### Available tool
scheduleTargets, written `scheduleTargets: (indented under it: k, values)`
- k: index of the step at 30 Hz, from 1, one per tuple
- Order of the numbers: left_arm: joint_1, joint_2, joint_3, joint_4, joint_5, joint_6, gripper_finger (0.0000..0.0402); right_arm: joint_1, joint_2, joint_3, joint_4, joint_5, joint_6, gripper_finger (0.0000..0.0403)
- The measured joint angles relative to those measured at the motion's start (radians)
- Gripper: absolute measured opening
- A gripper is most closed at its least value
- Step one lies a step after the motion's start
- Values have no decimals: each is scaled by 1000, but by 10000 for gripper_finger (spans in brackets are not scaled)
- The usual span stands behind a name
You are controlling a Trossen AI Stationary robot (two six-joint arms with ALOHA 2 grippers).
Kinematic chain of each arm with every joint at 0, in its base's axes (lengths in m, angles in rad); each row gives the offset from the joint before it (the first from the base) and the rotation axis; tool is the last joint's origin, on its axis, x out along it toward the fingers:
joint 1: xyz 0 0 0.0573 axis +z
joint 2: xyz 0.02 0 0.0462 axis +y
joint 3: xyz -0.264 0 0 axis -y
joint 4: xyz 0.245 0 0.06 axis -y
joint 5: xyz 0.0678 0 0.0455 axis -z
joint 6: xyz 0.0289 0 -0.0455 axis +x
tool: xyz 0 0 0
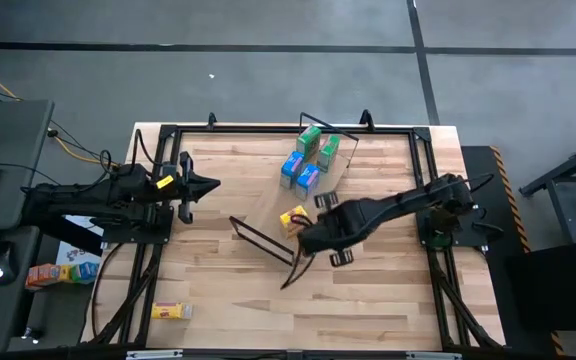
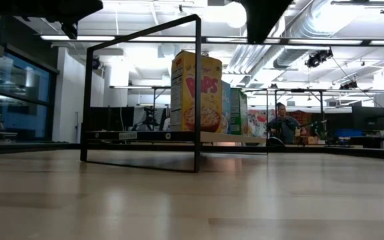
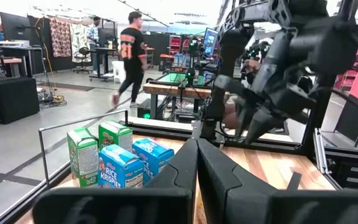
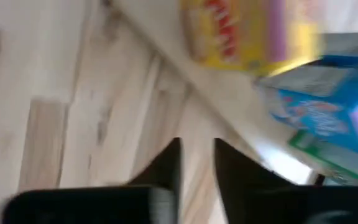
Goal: Stack cereal on shelf
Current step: Put the right yellow cereal box on the shelf
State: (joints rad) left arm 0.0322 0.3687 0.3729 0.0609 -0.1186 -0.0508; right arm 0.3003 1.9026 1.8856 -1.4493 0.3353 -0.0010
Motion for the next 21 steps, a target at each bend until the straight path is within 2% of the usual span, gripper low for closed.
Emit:
scheduleTargets:
  k: [3,6,9,12,16,18,21]
  values:
    - [0,0,0,-4,2,0,3,12,-36,-130,39,-50,-21,17]
    - [0,0,0,-5,3,0,3,8,-114,-309,132,-98,12,20]
    - [0,0,0,-4,3,1,3,0,-246,-516,326,-101,43,17]
    - [0,0,0,0,1,1,3,-13,-407,-746,637,-97,64,3]
    - [0,0,0,13,1,1,3,-26,-563,-1075,1231,-55,65,2]
    - [0,0,0,12,1,1,3,-32,-576,-1213,1528,-54,24,1]
    - [0,0,0,12,1,2,3,-32,-554,-1335,1802,-18,-39,1]
